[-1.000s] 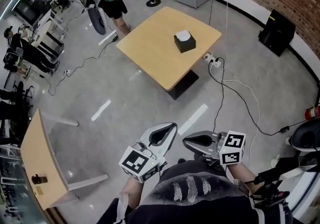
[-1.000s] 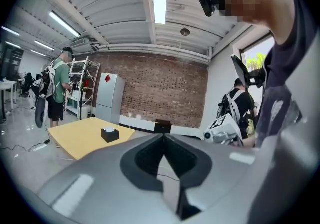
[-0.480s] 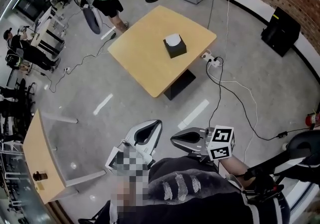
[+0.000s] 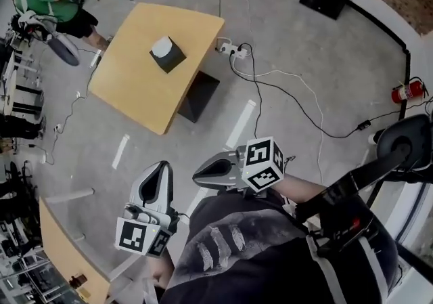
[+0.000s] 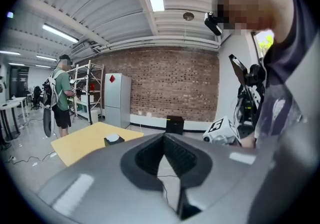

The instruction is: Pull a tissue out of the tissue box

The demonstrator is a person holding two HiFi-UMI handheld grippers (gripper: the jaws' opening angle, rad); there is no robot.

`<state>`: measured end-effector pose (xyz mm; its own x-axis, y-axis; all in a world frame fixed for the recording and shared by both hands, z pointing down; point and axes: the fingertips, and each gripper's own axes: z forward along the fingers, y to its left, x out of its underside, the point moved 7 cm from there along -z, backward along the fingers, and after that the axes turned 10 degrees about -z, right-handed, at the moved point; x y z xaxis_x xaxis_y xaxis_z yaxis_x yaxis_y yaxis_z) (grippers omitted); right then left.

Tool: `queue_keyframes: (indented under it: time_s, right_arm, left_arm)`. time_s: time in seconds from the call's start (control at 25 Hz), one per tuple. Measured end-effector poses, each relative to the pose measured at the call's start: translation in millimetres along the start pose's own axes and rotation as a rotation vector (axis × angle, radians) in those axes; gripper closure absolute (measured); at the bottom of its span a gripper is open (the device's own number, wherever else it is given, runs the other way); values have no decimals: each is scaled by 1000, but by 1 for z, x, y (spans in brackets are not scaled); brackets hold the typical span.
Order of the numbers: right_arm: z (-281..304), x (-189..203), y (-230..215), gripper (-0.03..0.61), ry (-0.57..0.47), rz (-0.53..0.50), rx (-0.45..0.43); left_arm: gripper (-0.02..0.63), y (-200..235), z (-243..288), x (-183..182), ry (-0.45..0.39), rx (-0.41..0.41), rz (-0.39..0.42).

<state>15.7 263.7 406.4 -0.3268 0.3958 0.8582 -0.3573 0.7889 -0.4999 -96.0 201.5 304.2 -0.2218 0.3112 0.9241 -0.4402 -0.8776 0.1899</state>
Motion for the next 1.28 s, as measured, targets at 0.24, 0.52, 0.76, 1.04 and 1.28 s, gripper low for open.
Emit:
queue_keyframes:
  time_s: [0.24,0.52,0.76,1.04,1.28]
  right_arm:
    - [-17,6,-3,578,-12,3,21]
    - [-20,17,0,579,-55,18,111]
    - [-1,-8,-25,580,-41,18,239]
    - [40,-30,-54,580,103,-72,299]
    - [78,-43,-73,578,192,-125,337]
  left_arm:
    - [609,-5,12,7,34,4,4]
    - [609,6,12,8,27,71,72]
    - [609,61,24,-7,-34,104,-22]
    - [609,122,32,-9,-100,156,-82]
    - [609,171,25,-14,-136,174,-108]
